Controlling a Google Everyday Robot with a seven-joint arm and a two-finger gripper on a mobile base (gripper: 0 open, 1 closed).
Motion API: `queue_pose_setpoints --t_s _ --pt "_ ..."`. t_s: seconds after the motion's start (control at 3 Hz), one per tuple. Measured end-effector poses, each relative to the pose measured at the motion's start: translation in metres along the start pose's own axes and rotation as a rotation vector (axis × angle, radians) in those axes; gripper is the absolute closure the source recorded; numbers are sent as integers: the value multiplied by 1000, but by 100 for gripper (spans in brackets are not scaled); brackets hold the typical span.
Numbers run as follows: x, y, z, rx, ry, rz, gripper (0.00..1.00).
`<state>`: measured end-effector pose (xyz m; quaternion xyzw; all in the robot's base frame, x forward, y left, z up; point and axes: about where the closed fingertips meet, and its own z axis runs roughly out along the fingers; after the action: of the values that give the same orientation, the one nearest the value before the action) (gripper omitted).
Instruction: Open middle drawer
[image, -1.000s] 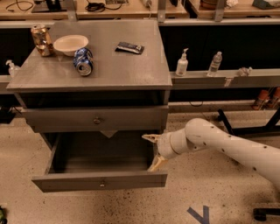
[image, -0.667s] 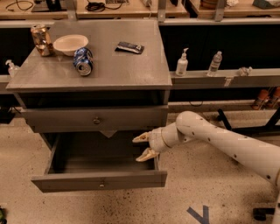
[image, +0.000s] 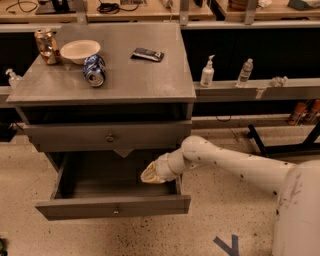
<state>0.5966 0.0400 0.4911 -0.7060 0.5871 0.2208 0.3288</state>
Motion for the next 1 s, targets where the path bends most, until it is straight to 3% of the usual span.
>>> queue_pose_setpoints --t_s 0.33,0.67,1.0 --pt "23 19 30 33 84 76 100" --pt "24 12 34 73 81 99 100" --pt "26 12 39 53 73 111 100"
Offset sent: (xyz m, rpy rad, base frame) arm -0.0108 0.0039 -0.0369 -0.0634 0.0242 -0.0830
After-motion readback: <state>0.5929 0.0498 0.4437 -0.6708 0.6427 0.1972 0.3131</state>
